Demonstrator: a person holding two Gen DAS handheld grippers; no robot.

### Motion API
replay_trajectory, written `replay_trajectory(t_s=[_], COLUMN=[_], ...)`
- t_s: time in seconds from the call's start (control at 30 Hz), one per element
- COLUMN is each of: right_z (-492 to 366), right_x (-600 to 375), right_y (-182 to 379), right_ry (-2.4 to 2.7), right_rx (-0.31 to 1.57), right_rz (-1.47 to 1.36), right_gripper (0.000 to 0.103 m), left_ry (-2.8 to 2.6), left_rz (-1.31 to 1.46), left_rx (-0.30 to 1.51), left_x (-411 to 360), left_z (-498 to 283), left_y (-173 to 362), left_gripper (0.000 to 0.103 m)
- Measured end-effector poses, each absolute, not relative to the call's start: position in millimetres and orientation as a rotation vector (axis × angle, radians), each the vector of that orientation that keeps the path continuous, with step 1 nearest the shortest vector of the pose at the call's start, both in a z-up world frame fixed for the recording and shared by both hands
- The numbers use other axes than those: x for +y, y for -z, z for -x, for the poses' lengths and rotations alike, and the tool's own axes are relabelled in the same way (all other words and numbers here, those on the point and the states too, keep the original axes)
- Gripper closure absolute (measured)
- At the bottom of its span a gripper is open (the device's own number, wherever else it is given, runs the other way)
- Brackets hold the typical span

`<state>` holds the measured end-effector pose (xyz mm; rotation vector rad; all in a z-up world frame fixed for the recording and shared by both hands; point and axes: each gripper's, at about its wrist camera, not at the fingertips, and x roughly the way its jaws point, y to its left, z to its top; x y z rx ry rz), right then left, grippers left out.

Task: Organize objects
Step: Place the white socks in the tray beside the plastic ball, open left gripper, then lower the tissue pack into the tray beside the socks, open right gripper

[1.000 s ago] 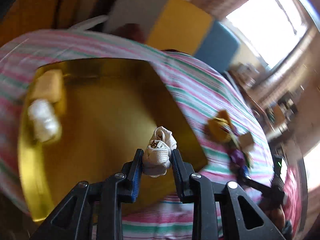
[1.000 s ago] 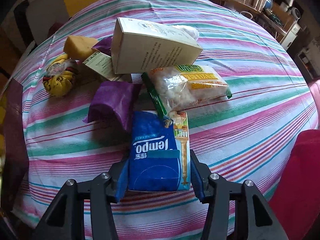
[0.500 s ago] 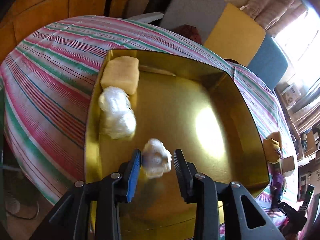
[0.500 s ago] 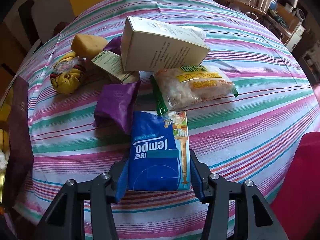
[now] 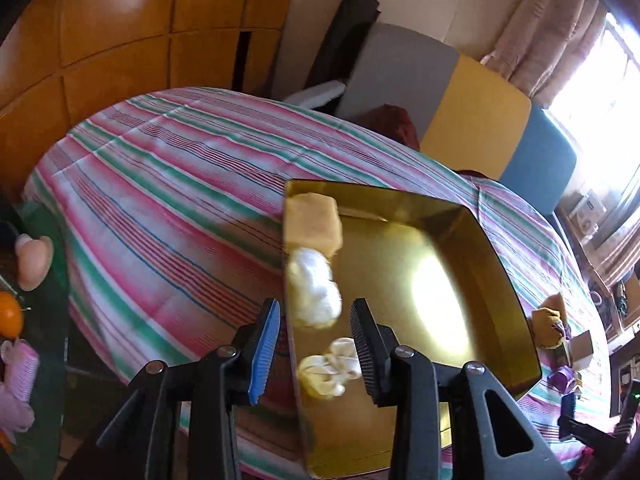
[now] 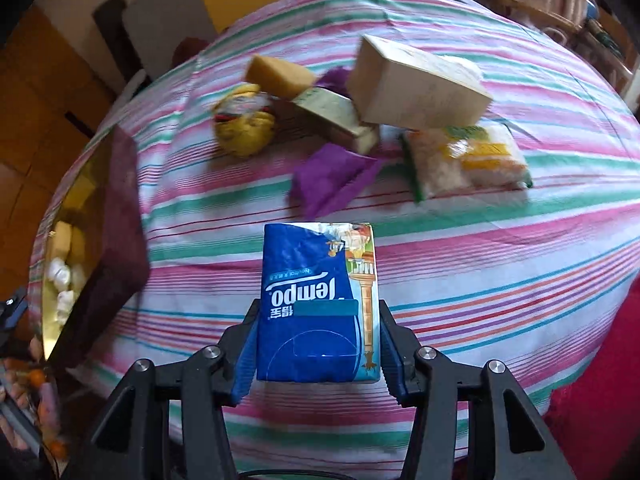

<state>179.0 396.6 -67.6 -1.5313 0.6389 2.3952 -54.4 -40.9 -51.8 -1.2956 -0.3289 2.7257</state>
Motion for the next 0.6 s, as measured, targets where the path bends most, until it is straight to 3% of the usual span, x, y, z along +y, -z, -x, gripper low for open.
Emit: replay_trajectory(t_s=[0.33, 0.6], right_z=[-107.4, -35.7], right_x=[274.3, 188.5], right_y=[26.7, 24.4], right_ry=[-2.719, -2.871], right_rx=[0.428, 0.229], right_rz=[1.534, 1.649], right_gripper=[0.050, 0.050], left_ry=[-2.755, -2.751], left_rz=[1.279, 1.269], left_rx=[-0.239, -0.205], left_x=[-48.8, -48.4], left_z=[37.9, 34.2], left_y=[54.0, 56.9], left_gripper=[0.066, 0.066])
